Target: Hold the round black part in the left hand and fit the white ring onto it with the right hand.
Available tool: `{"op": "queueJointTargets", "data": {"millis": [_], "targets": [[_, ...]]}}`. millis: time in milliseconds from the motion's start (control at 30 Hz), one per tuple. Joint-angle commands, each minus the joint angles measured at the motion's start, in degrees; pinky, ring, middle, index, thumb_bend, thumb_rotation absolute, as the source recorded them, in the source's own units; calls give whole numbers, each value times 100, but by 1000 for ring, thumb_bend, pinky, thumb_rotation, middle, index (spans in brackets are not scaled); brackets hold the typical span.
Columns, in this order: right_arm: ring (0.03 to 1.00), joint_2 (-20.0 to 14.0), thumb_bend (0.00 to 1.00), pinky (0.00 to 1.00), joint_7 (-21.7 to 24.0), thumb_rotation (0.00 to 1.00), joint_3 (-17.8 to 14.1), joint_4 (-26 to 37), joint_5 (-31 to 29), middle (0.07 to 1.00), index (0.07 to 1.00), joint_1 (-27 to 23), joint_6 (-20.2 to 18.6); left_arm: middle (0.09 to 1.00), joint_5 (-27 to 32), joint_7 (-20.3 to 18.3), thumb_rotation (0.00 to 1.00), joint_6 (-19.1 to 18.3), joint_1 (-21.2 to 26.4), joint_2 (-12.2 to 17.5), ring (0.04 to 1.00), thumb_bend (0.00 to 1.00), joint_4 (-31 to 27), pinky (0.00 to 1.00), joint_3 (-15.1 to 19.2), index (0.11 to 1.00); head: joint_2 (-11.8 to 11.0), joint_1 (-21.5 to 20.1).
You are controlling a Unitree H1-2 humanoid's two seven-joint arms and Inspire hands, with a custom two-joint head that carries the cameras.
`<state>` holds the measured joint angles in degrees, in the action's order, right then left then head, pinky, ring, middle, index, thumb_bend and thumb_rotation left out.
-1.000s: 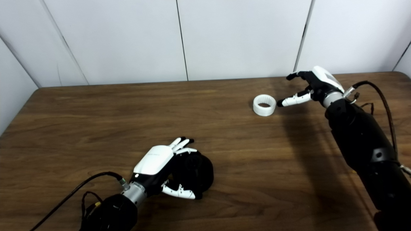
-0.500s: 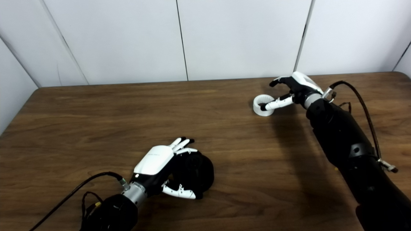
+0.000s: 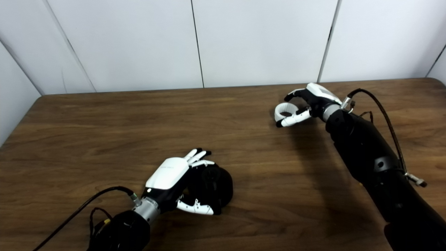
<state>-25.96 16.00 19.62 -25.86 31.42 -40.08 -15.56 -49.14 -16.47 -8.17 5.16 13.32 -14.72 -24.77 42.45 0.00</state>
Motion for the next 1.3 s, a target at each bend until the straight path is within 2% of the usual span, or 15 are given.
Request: {"op": "queueJointTargets", "data": {"millis": [0,533,933,1267], "targets": [[966,-119,888,894,33,379,33,192,149,912,798,-379,77,965,86,-116,508,17,4,-16,1000,950,103,881,-34,777,5,1],[980,-122,886,933,92,344,97,20,310,912,796,-521,201,966,96,-162,507,-45,-21,-55,1000,953,49,879,-21,778,18,24],[950,-102,857,843,-205,312,10,-96,340,889,742,-489,500,968,87,-143,478,2,-20,-64,1000,943,66,888,-36,777,15,34],[928,-97,836,795,-412,262,-17,-95,325,870,696,-437,594,971,147,-162,485,0,-25,-74,1000,939,33,891,-14,778,33,53]]}}
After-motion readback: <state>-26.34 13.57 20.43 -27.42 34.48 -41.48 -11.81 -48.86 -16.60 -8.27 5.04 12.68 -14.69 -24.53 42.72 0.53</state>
